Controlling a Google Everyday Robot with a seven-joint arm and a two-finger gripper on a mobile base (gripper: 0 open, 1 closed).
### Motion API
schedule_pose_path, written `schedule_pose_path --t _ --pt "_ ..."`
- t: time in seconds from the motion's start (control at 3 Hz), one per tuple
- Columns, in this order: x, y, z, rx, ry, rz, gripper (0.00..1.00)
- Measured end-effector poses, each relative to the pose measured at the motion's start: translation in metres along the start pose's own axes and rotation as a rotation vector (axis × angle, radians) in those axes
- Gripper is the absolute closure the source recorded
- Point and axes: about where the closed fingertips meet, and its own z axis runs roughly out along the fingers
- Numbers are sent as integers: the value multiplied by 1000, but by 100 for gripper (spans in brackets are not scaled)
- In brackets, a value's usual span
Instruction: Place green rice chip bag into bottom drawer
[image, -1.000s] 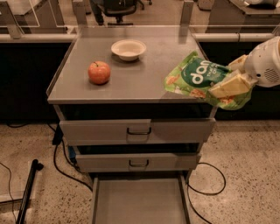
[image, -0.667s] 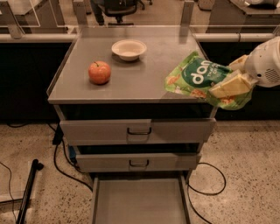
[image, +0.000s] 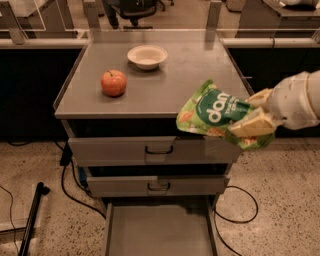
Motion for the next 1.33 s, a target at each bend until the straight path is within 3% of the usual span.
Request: schedule_pose_path --t 0.33,0.67,1.0,1.33 --pt "29 54 31 -33 15 -60 100" --pt "59 95 64 -52 23 -81 100" --pt "84 119 96 -51 23 -105 100" --pt "123 130 142 -19 55 -91 100"
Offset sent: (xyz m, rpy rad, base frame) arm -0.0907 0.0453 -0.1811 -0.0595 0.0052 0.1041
